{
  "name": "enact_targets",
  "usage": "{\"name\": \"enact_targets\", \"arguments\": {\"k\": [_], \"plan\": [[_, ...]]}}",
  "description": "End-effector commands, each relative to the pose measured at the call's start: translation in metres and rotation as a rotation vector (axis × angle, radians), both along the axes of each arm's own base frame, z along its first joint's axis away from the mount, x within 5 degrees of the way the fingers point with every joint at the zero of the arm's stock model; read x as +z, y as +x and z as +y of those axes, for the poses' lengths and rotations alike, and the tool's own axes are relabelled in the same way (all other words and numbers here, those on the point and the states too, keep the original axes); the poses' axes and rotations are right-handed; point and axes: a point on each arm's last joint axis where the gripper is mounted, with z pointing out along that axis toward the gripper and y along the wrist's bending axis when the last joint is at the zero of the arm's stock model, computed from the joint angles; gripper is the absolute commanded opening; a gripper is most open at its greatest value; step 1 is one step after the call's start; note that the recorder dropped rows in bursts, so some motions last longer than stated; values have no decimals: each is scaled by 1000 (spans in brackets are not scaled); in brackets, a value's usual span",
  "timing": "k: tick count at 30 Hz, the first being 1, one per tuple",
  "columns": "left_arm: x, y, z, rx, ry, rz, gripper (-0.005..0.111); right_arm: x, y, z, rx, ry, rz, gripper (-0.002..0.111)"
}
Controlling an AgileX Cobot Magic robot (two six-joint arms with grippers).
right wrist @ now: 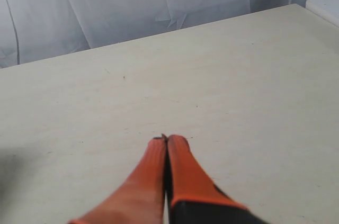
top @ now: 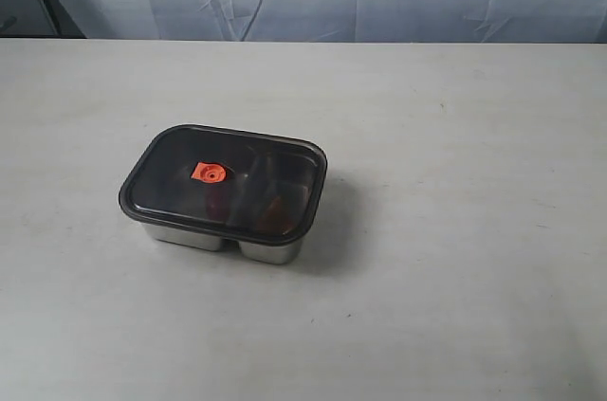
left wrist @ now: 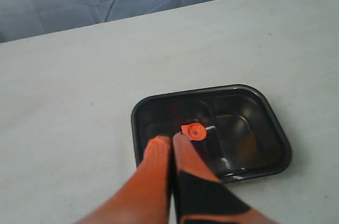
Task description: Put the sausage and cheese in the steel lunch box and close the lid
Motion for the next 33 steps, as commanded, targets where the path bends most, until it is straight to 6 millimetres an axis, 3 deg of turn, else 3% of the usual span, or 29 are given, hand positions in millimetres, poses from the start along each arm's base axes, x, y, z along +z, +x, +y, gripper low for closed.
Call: {"name": "enact_targets", "arguments": {"k": [1,6,10,20,33], "plan": [[-13,-21,9,111,22,-131,0,0,0,0,-4,-5,-11,-1],[-48,-62,16,194,2,-242,0,0,0,0,-4,-5,-11,-1],[-71,-73,17,216,-6,-246,0,0,0,0,-4,-5,-11,-1],[-115,-83,19,264,-58,-256,0,-1,0,0,-4,-7,-11,-1],[-156,-80,21,311,-139,-228,0,-1,0,0,-4,-7,-11,-1]]}}
